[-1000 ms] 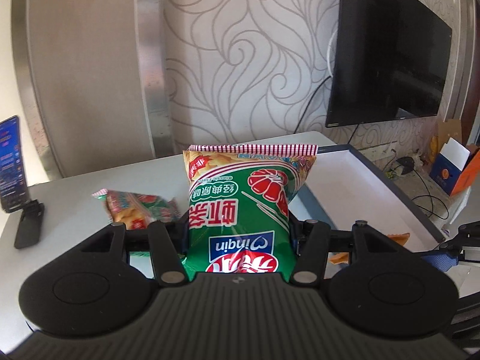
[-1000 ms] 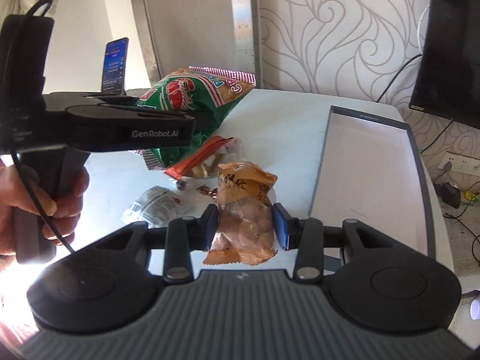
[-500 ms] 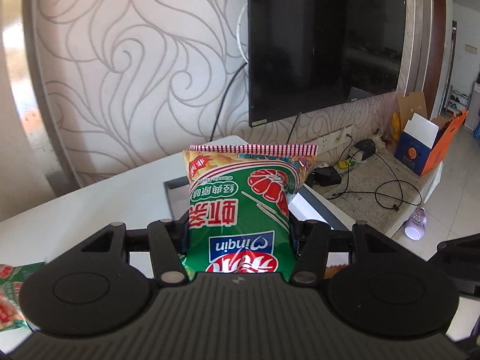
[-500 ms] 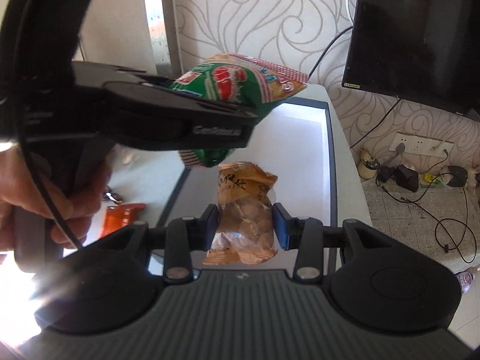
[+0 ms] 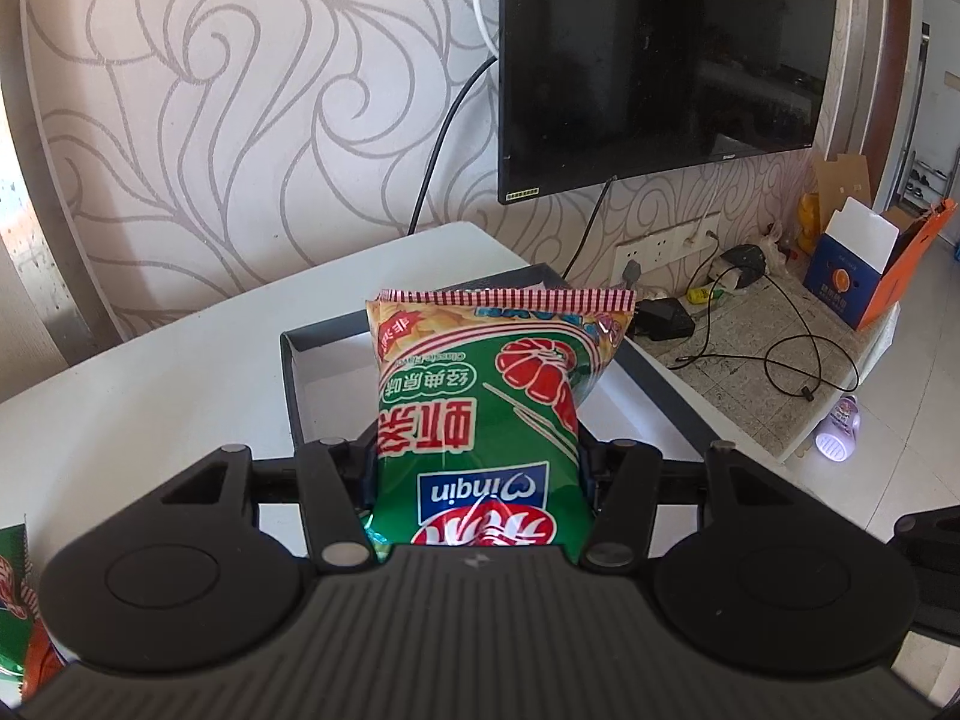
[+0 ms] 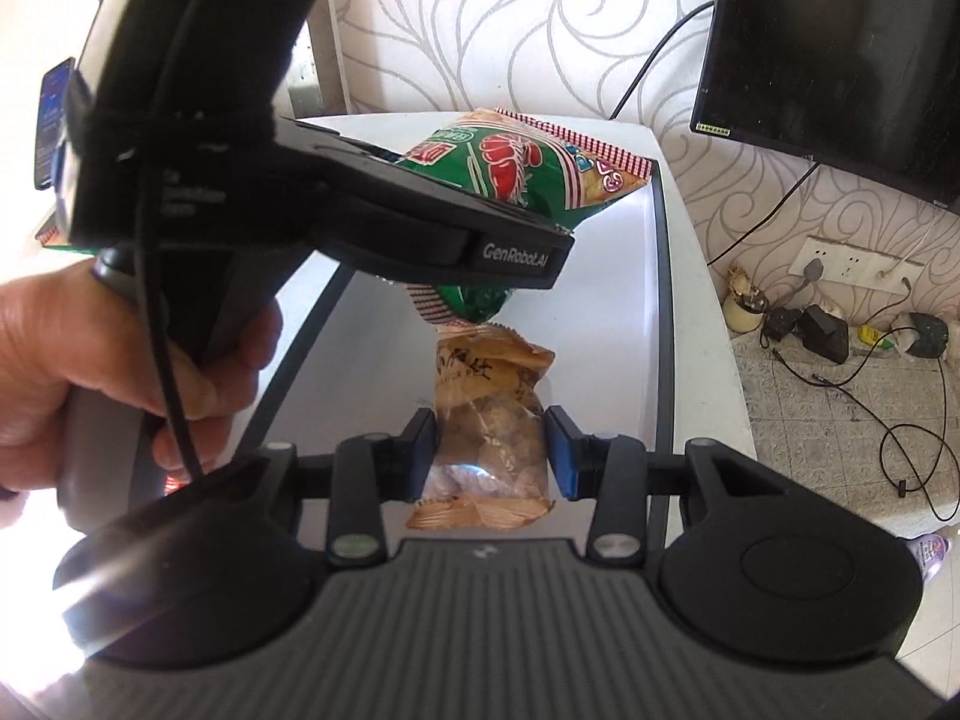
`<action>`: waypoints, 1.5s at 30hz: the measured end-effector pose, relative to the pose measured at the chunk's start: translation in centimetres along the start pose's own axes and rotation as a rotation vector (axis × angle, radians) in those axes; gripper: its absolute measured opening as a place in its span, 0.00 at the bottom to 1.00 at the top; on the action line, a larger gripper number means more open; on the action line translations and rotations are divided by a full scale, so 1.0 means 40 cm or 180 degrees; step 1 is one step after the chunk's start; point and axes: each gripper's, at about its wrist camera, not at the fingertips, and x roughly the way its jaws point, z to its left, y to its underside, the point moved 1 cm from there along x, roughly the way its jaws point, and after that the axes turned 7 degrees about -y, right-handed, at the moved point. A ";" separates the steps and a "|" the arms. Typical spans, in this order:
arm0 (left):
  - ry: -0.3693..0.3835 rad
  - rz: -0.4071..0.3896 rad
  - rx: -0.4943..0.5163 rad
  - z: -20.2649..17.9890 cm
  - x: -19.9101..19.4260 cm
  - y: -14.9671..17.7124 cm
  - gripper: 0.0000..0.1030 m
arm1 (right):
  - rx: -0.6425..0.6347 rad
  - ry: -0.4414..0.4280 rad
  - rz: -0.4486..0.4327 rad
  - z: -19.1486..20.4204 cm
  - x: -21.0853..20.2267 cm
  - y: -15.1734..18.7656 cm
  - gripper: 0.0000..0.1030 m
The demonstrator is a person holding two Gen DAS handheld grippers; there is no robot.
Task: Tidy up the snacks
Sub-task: 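Carry the green bag and nut bag over the white tray with both grippers, then open both grippers to drop the green bag and nut bag into the tray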
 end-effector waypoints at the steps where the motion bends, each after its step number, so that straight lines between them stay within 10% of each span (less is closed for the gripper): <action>1: -0.0005 0.0014 -0.0017 0.005 0.002 0.002 0.59 | 0.0003 -0.0010 0.0006 -0.002 0.006 -0.002 0.41; 12: -0.0004 0.0042 0.0003 0.031 0.019 0.011 0.62 | -0.0012 -0.0029 0.0070 -0.004 0.058 -0.015 0.41; 16: 0.0039 0.0032 0.0019 0.035 0.011 0.018 0.87 | 0.0049 -0.0020 0.0102 -0.007 0.067 -0.018 0.42; 25: 0.0141 -0.0034 0.0038 0.036 -0.033 0.023 0.95 | 0.0134 0.0027 0.0040 0.008 0.048 -0.020 0.50; 45: 0.0086 -0.0169 -0.0062 0.124 -0.334 0.163 0.96 | 0.0241 0.0065 -0.0342 0.142 -0.136 0.055 0.53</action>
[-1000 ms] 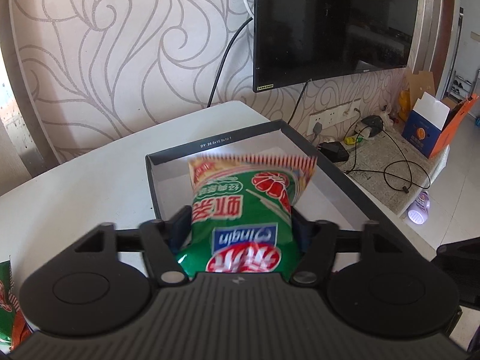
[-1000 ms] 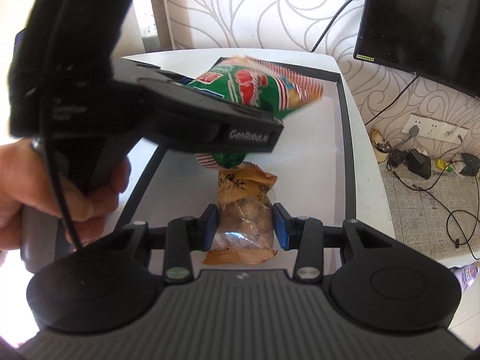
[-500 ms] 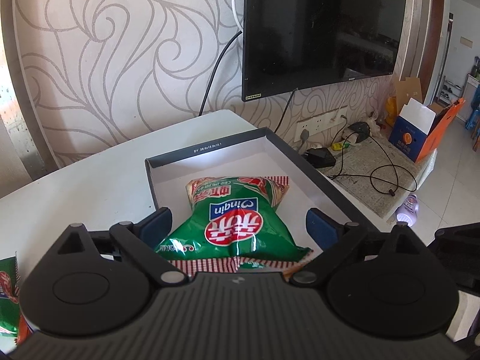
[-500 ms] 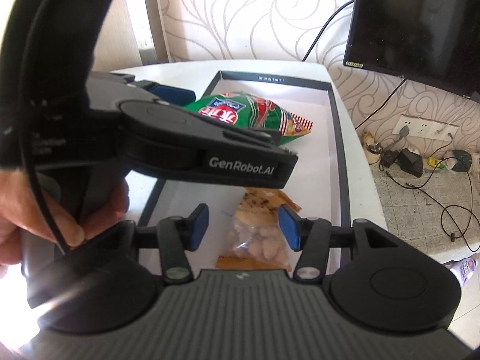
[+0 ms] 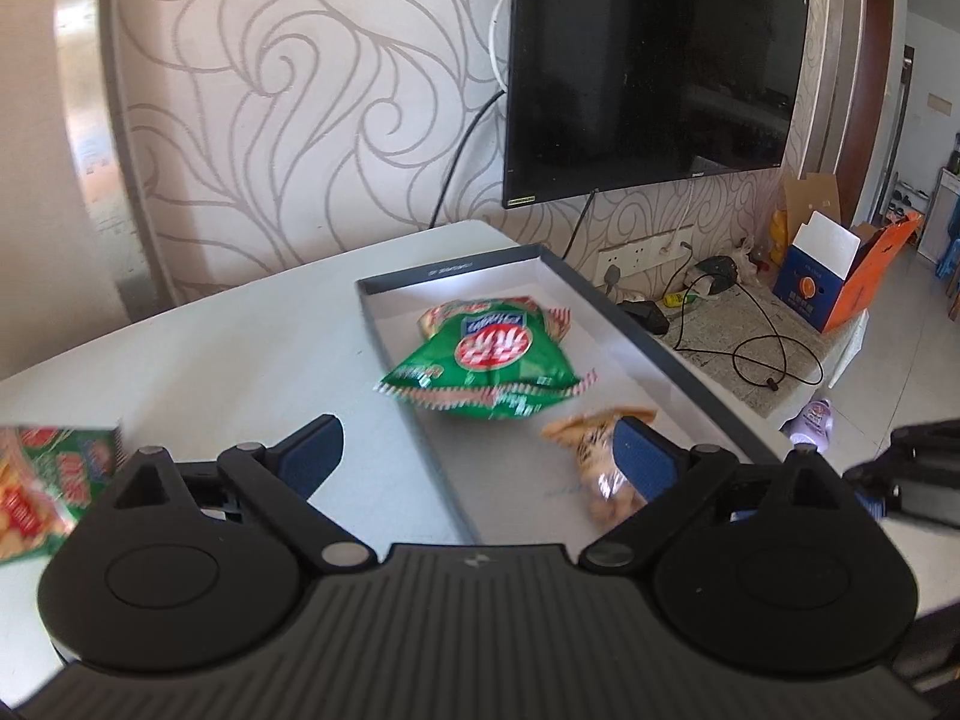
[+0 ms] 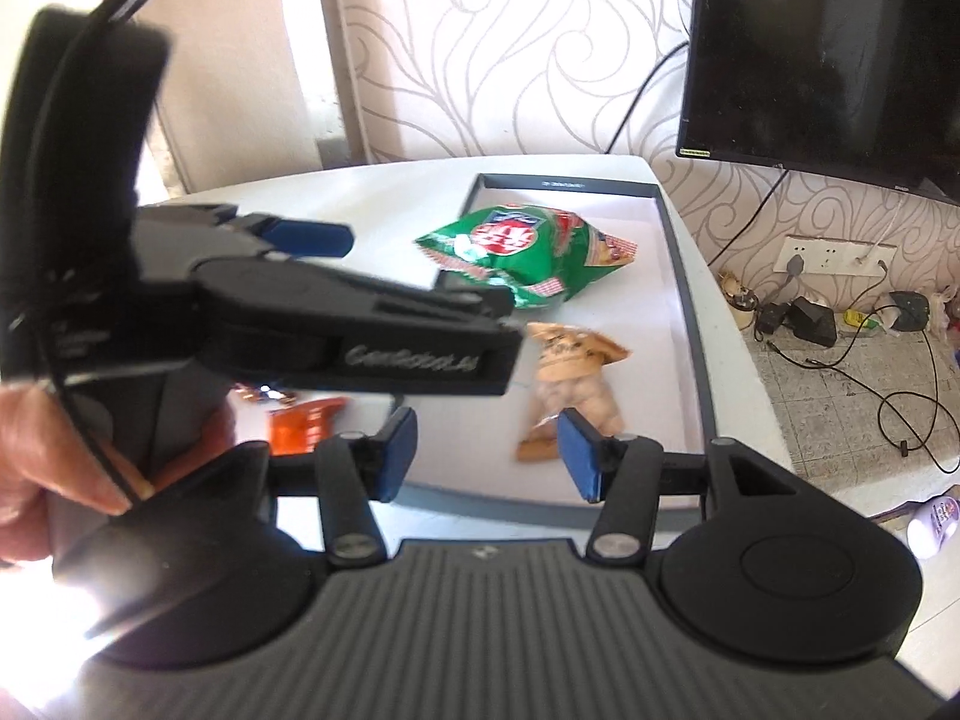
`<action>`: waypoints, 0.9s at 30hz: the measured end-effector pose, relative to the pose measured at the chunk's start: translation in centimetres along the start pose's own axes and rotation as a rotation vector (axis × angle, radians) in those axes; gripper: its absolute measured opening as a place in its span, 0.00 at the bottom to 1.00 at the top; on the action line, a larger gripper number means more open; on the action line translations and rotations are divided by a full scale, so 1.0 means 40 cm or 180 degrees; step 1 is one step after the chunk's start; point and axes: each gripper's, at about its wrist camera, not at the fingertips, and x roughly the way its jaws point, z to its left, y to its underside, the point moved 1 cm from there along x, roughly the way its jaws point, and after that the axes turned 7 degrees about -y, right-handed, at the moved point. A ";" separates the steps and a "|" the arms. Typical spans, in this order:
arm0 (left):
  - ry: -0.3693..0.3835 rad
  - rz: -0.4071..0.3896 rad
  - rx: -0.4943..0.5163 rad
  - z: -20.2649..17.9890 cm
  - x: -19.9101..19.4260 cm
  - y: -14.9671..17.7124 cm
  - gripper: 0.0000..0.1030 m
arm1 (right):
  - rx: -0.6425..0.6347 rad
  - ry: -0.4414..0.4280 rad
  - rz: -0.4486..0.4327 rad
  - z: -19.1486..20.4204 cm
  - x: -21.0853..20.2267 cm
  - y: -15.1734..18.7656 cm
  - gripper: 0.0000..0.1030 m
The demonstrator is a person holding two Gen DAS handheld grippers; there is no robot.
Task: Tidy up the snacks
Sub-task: 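Open both grippers to drop the green bag and nut bag into the tray, then grasp the clear seed bag with the left gripper while the right grasps the orange bar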
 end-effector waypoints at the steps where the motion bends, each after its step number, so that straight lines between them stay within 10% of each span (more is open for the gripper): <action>1: -0.0021 -0.0009 -0.0013 0.014 -0.027 0.019 0.96 | -0.0012 -0.0020 -0.0013 0.013 -0.009 0.006 0.53; 13: -0.0535 0.0051 -0.0356 0.245 -0.263 0.237 0.96 | -0.0361 -0.0333 0.0049 0.188 -0.025 0.069 0.57; 27: -0.0674 0.0448 -0.0318 0.293 -0.140 0.330 0.94 | -0.0462 -0.0400 0.0141 0.250 0.026 0.071 0.57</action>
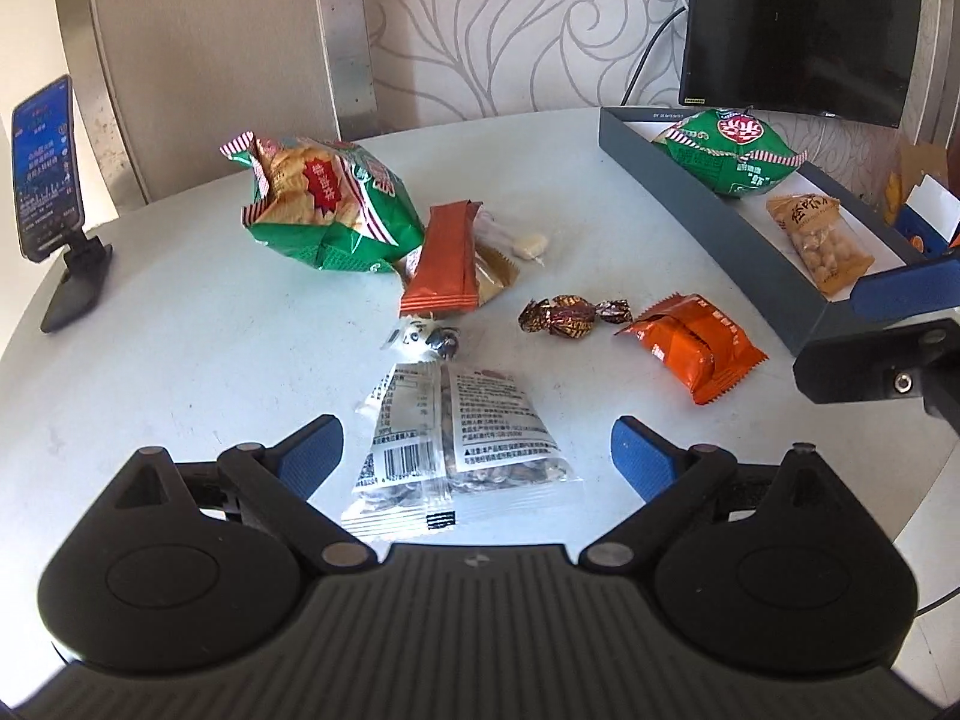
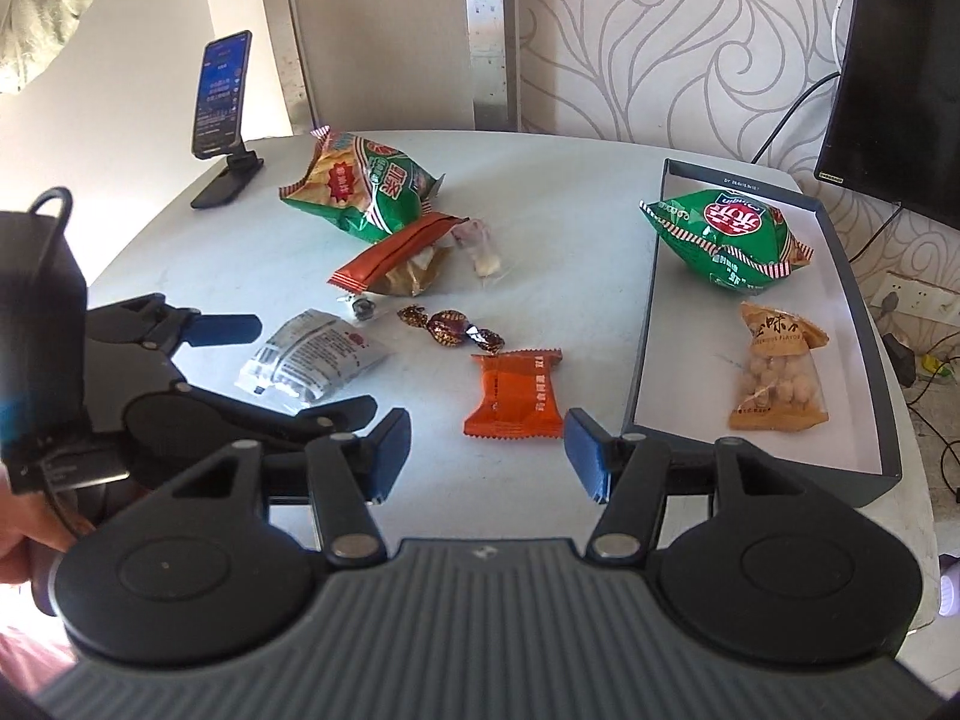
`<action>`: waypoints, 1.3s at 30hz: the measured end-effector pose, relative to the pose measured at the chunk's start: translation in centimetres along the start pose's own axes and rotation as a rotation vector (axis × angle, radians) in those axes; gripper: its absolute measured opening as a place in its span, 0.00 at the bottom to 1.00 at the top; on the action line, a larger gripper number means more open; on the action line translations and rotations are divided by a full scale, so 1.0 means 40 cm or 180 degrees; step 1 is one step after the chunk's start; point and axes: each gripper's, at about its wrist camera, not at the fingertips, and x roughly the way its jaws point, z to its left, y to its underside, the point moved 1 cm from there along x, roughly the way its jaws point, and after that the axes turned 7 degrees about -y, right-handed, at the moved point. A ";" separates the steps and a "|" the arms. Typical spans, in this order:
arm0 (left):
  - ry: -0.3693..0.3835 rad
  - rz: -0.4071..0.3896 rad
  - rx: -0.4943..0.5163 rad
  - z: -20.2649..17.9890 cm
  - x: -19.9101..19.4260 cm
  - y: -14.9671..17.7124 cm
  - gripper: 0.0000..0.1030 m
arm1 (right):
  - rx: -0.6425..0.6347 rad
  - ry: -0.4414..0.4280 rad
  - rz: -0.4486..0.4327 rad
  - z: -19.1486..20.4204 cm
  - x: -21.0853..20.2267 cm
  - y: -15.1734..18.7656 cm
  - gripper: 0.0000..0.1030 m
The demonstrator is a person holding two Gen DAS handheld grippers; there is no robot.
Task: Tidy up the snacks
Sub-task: 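Grasp the clear seed bag with the left gripper while the right grasps the orange bar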
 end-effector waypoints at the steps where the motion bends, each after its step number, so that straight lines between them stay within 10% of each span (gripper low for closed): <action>1: 0.0016 0.0012 -0.0032 0.005 0.005 0.000 0.94 | 0.0006 0.0007 0.0005 -0.002 0.006 -0.005 0.57; 7: 0.0089 0.0157 -0.0184 0.028 0.029 0.005 0.79 | 0.0017 0.0008 0.0047 -0.014 0.066 -0.039 0.57; 39: 0.0009 0.0197 -0.0122 0.034 0.056 -0.004 0.81 | -0.0063 -0.0052 0.0425 -0.041 0.203 -0.027 0.39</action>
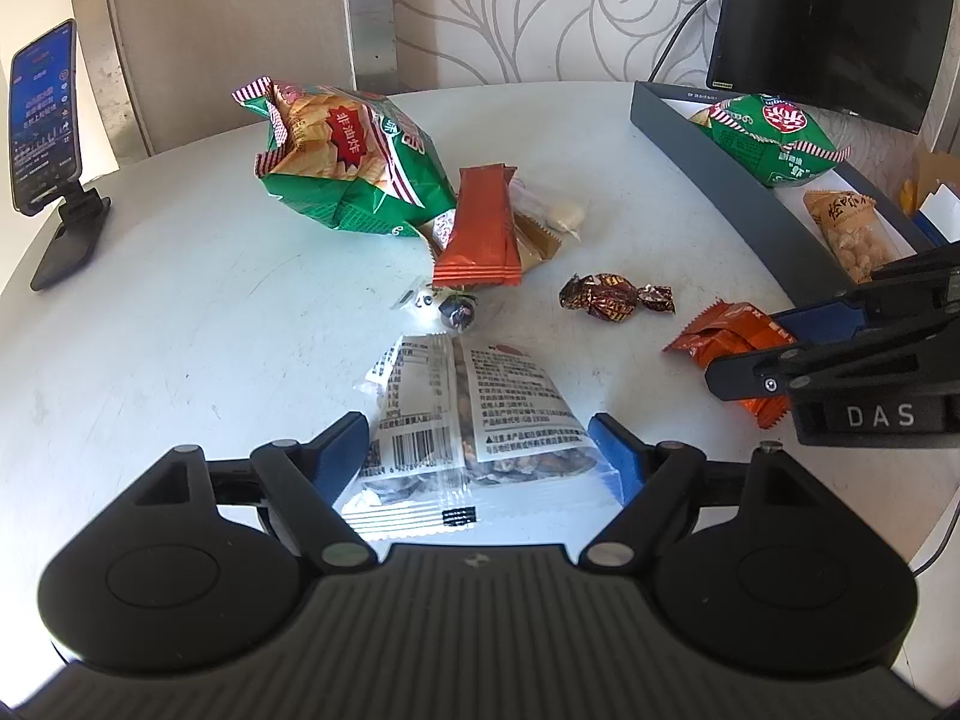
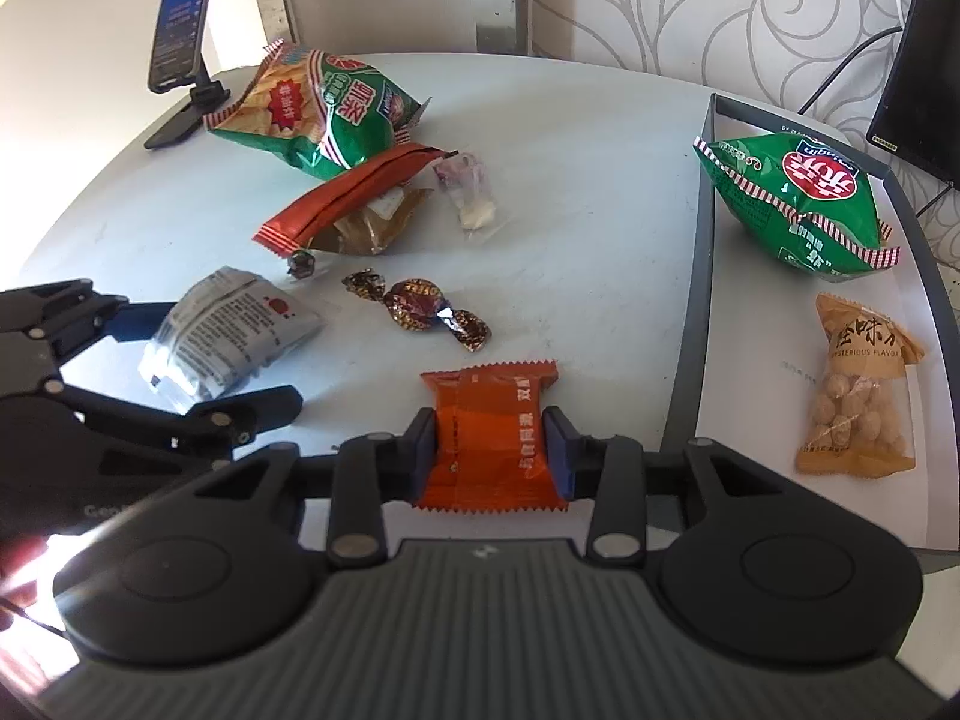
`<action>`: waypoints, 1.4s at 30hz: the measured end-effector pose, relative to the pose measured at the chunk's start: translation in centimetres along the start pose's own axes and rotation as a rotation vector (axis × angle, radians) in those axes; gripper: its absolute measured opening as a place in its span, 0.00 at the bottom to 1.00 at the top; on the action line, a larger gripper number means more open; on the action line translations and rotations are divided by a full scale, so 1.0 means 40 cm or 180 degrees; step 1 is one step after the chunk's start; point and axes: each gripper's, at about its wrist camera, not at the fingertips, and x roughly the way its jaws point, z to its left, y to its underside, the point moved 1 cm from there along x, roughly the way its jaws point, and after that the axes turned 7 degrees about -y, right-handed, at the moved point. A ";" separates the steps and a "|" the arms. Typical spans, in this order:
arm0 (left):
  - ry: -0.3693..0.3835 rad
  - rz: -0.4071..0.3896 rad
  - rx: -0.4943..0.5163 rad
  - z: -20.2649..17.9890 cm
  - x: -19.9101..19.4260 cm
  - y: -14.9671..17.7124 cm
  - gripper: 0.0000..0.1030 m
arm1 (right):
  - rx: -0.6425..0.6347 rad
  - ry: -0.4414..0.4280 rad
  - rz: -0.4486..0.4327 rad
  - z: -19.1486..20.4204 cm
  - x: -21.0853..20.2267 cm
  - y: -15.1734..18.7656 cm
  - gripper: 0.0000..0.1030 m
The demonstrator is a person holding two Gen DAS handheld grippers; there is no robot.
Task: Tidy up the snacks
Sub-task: 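Grasp the clear seed bag with the left gripper while the right grasps the orange bar, then lift and carry the seed bag and orange bar toward the tray with both grippers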
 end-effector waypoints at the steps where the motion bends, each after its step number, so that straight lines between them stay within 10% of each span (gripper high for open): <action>1: 0.0002 0.0000 0.0002 0.000 0.001 0.000 0.81 | 0.0001 -0.0013 -0.0005 0.003 -0.004 0.002 0.39; 42: 0.0047 -0.0098 0.0029 0.029 -0.035 -0.010 0.72 | 0.0044 -0.0085 -0.0261 0.080 -0.114 0.009 0.39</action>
